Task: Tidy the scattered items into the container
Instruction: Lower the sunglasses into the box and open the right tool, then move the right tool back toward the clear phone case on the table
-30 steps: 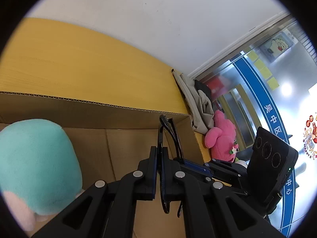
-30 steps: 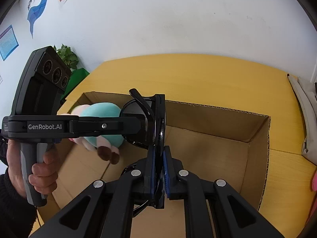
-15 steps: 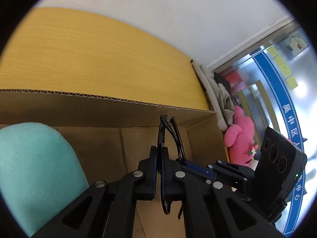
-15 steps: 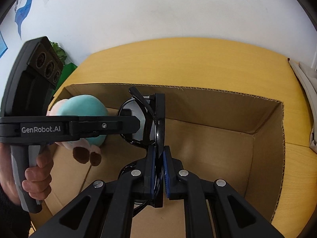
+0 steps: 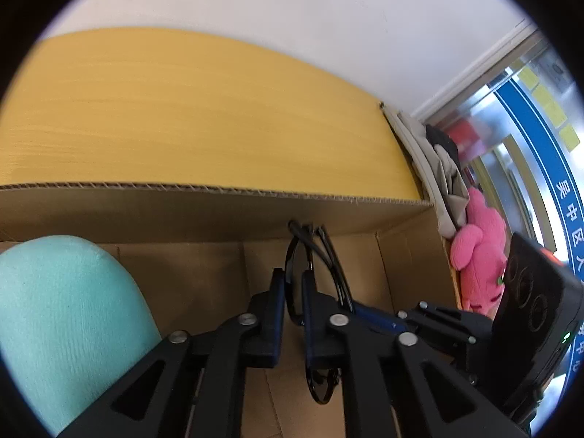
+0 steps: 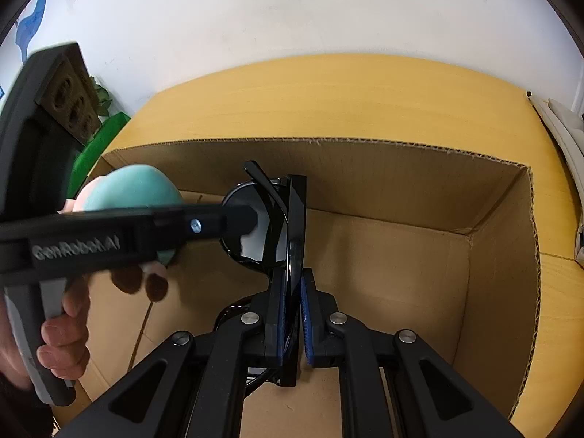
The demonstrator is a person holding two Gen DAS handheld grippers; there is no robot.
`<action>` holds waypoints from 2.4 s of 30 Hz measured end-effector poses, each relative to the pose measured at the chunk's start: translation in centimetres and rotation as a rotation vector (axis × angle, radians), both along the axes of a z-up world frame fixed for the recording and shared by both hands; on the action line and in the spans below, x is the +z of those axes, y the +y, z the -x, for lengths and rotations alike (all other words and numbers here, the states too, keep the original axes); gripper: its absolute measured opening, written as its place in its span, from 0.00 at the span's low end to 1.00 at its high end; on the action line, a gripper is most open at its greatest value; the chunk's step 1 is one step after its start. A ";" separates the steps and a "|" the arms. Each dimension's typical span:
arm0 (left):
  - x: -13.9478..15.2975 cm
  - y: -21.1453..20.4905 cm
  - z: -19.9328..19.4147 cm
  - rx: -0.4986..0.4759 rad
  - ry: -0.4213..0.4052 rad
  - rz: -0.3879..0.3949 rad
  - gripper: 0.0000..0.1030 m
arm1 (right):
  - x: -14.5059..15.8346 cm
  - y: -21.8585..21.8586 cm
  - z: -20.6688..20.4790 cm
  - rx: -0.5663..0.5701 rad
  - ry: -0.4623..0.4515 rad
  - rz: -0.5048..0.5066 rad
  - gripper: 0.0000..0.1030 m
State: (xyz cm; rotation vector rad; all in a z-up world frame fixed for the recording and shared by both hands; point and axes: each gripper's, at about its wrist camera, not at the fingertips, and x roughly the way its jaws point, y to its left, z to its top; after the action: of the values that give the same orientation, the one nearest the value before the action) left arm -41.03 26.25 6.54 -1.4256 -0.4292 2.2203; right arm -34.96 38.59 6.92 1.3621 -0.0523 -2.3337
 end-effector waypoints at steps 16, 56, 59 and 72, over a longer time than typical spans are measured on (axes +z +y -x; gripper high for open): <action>10.0 -2.9 -7.1 0.083 0.283 0.102 0.62 | 6.2 0.5 -5.2 -0.050 0.148 -0.003 0.83; 4.7 -0.1 -40.4 0.147 0.357 0.248 0.79 | 8.4 4.0 -36.5 -0.196 0.339 -0.160 1.00; 3.3 0.0 -39.8 0.145 0.302 0.231 0.79 | 6.6 5.4 -35.9 -0.202 0.293 -0.145 1.00; -1.8 1.2 -37.2 0.059 0.125 0.178 0.64 | -2.9 7.9 -33.0 -0.134 0.053 -0.119 0.76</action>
State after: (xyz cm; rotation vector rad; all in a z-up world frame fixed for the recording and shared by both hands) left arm -3.82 27.43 4.78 -1.3667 -0.2399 2.4307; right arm -1.94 46.47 4.04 1.3913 0.0123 -2.5192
